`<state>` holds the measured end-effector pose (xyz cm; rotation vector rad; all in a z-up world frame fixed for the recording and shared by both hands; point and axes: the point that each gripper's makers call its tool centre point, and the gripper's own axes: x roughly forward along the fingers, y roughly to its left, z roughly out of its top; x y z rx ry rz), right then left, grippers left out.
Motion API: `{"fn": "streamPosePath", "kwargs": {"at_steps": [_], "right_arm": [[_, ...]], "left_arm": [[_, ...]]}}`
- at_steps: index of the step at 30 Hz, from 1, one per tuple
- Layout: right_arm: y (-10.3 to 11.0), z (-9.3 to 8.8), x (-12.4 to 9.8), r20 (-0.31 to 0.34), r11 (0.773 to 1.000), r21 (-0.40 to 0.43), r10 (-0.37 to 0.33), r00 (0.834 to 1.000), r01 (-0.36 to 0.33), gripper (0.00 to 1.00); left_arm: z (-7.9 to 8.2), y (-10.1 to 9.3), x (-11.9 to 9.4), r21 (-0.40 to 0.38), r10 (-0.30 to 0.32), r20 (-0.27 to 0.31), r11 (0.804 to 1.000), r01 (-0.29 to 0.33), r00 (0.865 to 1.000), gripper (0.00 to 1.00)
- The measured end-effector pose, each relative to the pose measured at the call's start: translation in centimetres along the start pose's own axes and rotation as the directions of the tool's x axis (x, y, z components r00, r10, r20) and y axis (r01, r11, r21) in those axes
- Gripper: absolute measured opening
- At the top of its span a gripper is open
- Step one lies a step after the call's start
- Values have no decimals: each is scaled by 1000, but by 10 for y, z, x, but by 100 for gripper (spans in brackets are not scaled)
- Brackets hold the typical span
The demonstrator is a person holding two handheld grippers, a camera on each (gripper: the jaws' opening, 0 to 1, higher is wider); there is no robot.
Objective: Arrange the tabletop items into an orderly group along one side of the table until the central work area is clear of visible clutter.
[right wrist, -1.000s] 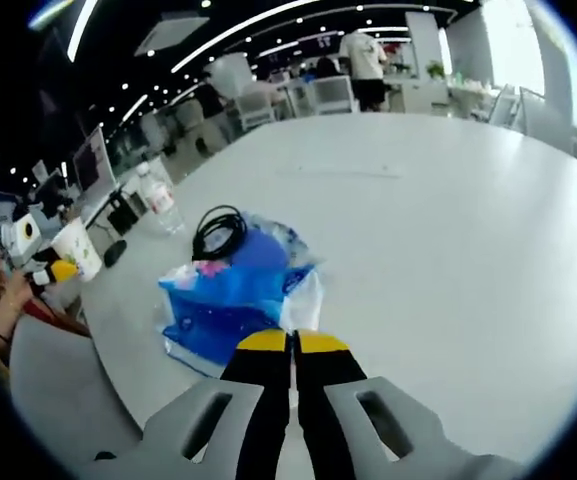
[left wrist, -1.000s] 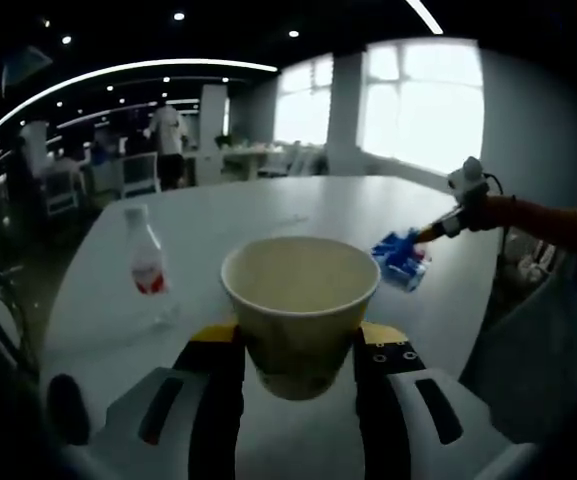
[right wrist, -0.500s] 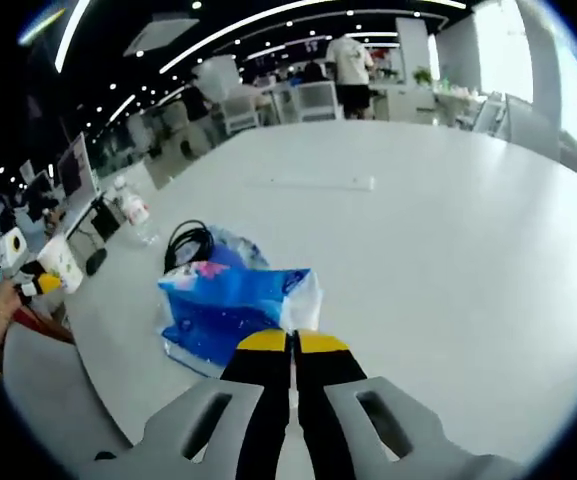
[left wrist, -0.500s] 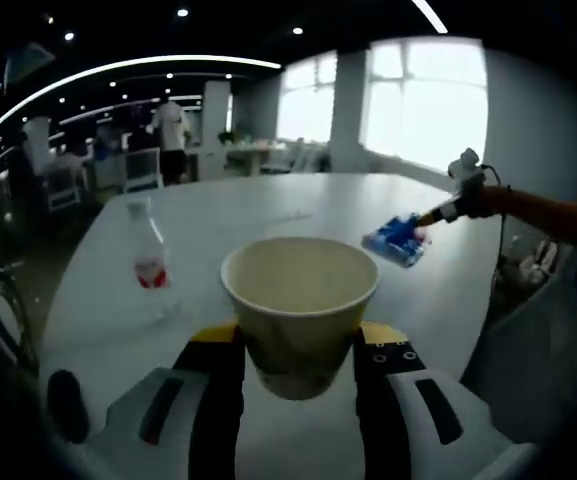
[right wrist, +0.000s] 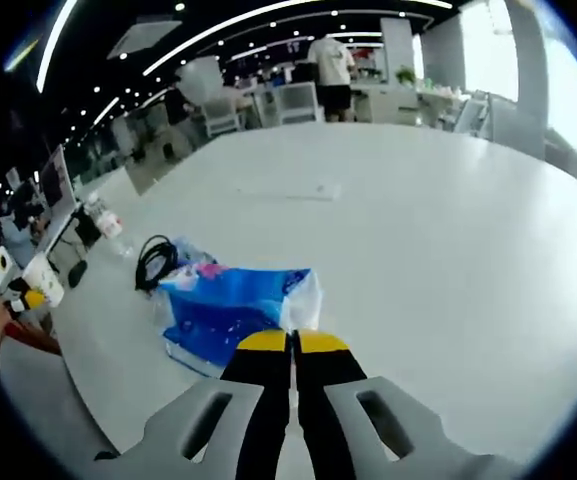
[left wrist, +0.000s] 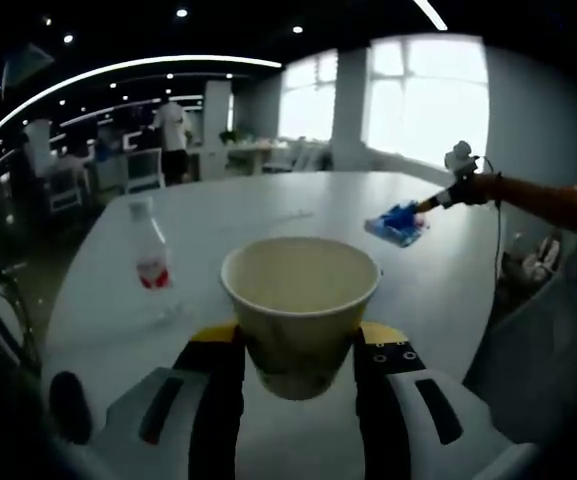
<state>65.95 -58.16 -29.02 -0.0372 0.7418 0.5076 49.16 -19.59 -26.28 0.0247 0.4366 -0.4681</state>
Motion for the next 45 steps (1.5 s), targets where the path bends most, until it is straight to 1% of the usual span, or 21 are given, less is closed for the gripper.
{"fn": "streamPosePath", "kwargs": {"at_steps": [6,8,15,20,23,26,29,32,36,40,42,45], "right_arm": [[-11,-2,9,-21,1000,-2,-7,1000,7,1],[-12,-2,12,-20,999,34,6,1000,-5,1],[-22,-2,19,-24,998,65,10,1000,-8,1],[-27,-3,26,-44,999,35,2,999,0,1],[-31,-5,32,-54,1000,27,-3,999,4,1],[-32,-6,37,-65,1000,-2,1,998,-1,1],[-34,-6,43,-71,1000,1,5,997,-5,1],[-36,-7,47,-73,1000,20,10,997,-9,1],[-41,-12,52,-94,1000,0,5,996,-5,1],[-48,-16,57,-107,1000,18,3,994,-1,1],[-48,-17,58,-117,1000,2,0,993,1,1],[-50,-17,60,-111,1000,-1,-4,994,4,1]], "left_arm": [[-2,4,1,-3,7,-3,1000,-7,1000,40],[-2,5,1,-4,10,-3,1000,-10,1000,40],[-6,10,4,-5,12,-15,1000,-12,1000,40],[-10,15,6,-25,20,-10,999,-20,1000,40],[-11,16,7,-17,25,-17,1000,-25,1000,40],[-12,17,7,-18,27,-17,999,-27,999,40],[-12,19,7,-22,31,-13,999,-31,999,40],[-13,19,8,-26,34,-15,999,-34,999,40],[-13,18,8,-37,38,-8,999,-38,999,40],[-15,20,7,-38,47,-14,998,-47,999,40],[-16,22,7,-43,50,-14,998,-51,999,40],[-17,24,7,-44,55,-20,997,-56,998,40]]}}
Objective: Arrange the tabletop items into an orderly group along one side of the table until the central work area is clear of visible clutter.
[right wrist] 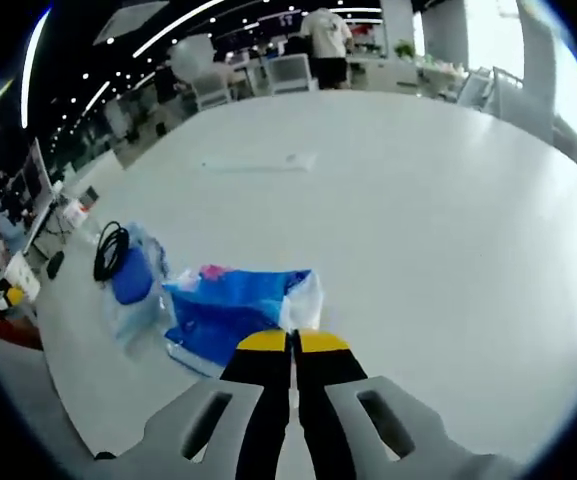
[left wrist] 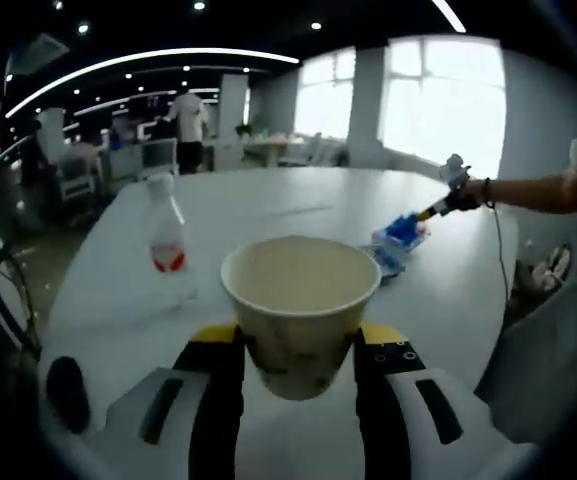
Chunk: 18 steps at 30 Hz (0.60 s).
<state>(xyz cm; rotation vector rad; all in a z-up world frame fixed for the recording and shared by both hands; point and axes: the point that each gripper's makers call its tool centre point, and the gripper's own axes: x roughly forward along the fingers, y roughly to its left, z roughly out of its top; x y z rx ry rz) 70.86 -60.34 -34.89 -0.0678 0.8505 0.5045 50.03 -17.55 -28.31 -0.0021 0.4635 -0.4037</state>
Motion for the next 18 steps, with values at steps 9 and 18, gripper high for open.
{"fn": "streamPosePath", "kwargs": {"at_steps": [9,18], "right_arm": [[-7,-4,5,-15,1000,8,-25,1000,25,1],[-14,-16,12,-37,999,4,-48,998,48,2]], "left_arm": [[0,3,0,-2,10,-3,1000,-10,1000,40],[-1,5,-1,-7,21,-3,1000,-21,1000,40]]}}
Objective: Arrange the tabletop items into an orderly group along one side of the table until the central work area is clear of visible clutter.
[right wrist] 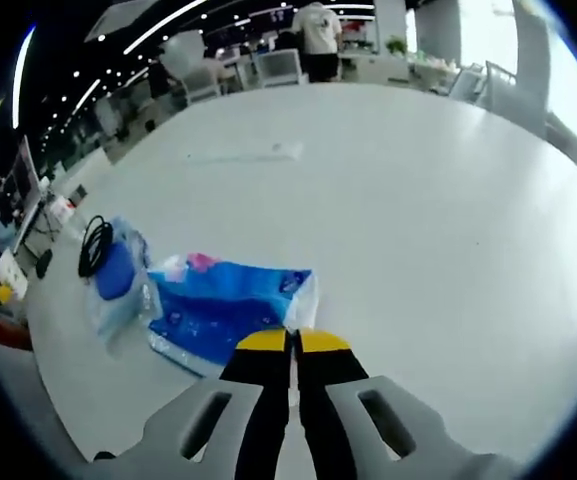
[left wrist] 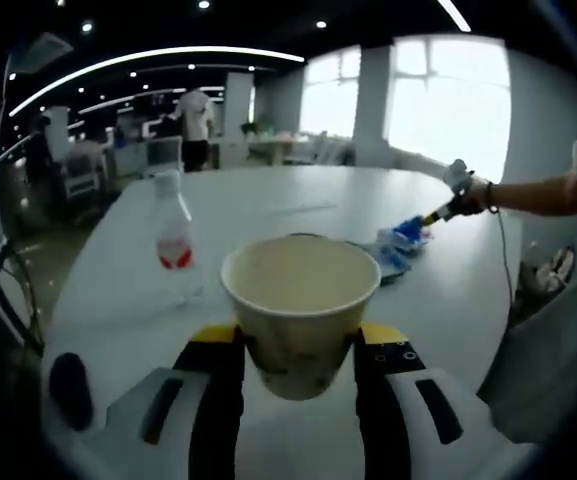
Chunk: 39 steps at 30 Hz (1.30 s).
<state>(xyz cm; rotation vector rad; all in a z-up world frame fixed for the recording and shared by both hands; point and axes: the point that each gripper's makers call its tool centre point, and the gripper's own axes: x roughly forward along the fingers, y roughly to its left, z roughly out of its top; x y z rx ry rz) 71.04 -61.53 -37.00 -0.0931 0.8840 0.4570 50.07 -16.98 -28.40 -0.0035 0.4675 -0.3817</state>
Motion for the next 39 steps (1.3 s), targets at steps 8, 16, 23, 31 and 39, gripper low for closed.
{"fn": "streamPosePath", "kwargs": {"at_steps": [8,16,23,31,39], "right_arm": [[-6,0,0,10,999,29,-29,1000,29,4],[-5,-6,-3,-2,999,39,-38,999,38,4],[1,-10,-3,-11,998,44,-41,999,42,9],[0,1,-9,44,995,82,-64,997,60,31],[3,8,-16,90,992,114,-71,993,60,61]], "left_arm": [[1,2,-1,0,11,5,1000,-11,1000,40],[0,4,-1,-4,18,1,1000,-18,1000,40],[0,5,-3,-5,24,4,1000,-24,1000,40],[1,8,-5,-17,30,15,999,-30,999,40],[2,6,-5,-20,30,16,999,-30,999,40]]}}
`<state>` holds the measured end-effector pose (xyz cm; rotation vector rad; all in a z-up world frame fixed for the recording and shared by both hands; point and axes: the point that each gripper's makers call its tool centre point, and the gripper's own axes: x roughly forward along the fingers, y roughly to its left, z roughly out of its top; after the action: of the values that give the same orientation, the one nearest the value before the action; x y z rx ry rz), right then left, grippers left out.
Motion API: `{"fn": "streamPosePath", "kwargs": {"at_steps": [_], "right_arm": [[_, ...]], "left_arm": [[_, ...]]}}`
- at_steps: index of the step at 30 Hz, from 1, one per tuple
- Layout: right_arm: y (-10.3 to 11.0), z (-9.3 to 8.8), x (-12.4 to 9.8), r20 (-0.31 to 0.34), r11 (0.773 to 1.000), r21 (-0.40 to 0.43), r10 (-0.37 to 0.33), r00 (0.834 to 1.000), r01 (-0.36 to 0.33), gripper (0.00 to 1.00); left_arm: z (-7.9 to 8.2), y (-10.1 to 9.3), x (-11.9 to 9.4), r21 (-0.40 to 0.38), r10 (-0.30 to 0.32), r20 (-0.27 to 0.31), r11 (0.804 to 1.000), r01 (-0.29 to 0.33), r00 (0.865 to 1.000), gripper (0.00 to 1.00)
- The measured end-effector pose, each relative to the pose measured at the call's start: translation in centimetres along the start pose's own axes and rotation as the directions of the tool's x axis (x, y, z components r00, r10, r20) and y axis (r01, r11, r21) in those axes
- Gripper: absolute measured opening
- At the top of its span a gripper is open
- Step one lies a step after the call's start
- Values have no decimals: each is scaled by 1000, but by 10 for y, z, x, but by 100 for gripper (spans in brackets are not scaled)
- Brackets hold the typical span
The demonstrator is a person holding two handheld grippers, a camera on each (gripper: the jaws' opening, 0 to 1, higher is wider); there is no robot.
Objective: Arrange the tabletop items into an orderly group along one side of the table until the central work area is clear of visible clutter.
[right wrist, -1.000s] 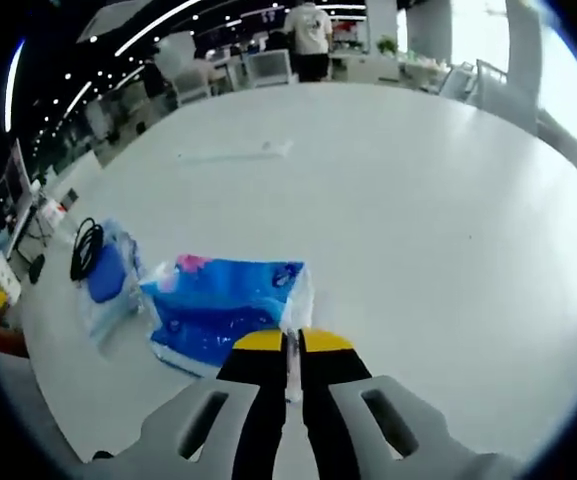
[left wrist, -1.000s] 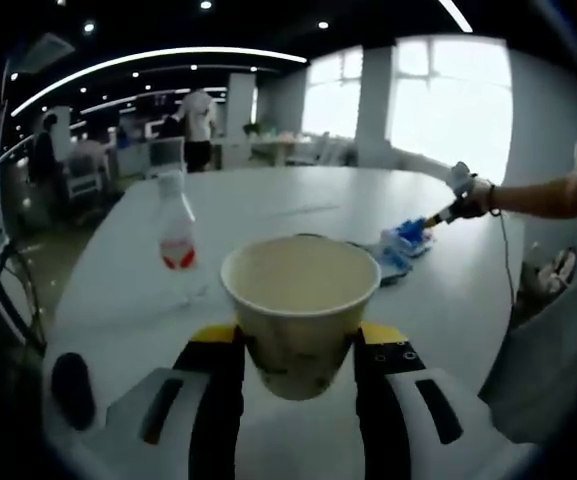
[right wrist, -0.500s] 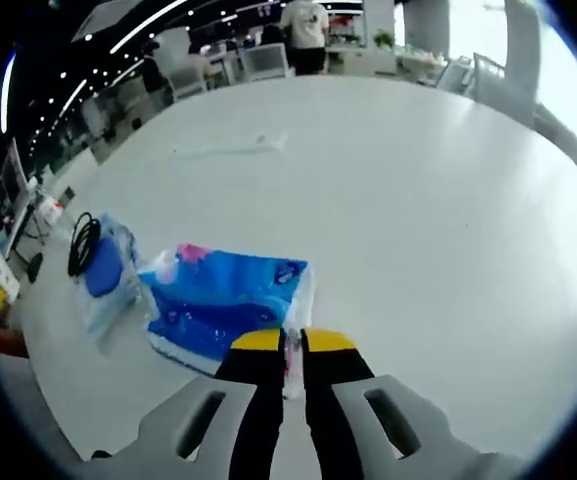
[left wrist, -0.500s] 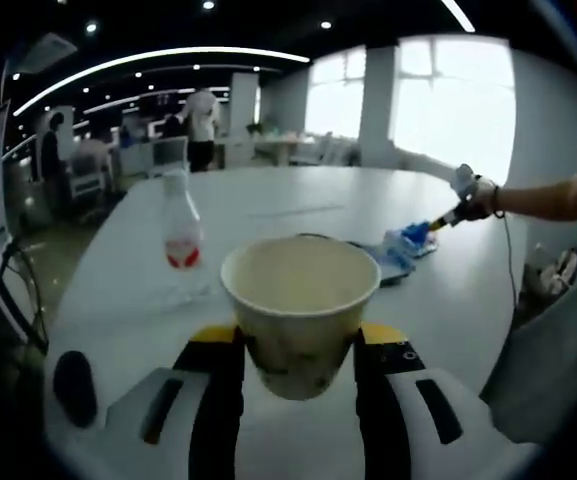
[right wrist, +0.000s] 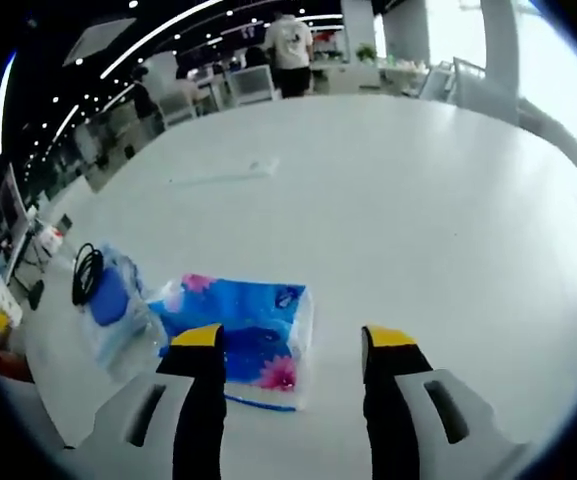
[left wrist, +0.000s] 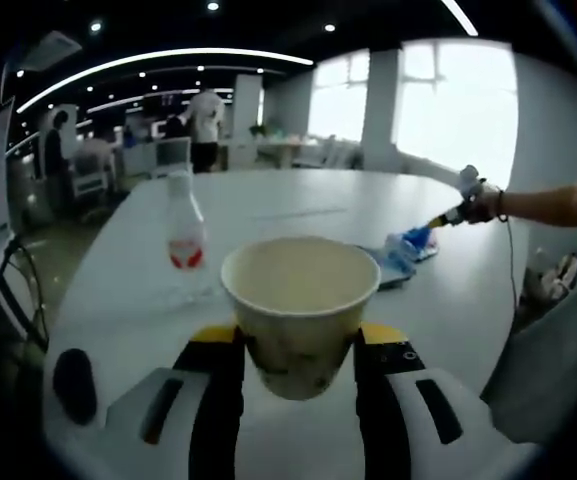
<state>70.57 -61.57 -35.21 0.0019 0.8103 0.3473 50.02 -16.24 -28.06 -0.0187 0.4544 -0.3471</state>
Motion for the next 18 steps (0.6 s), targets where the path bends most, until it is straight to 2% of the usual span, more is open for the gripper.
{"fn": "streamPosePath", "kwargs": {"at_steps": [5,11,18], "right_arm": [[7,5,-4,39,1000,13,16,999,-17,83],[22,6,-9,67,999,-9,45,997,-44,96],[42,0,-18,84,996,-46,77,993,-73,99]], "left_arm": [[1,0,1,-3,-2,2,1000,2,1000,40],[4,0,1,-13,-5,13,1000,6,1000,40],[8,2,0,-7,1,20,1000,-1,1000,40]]}}
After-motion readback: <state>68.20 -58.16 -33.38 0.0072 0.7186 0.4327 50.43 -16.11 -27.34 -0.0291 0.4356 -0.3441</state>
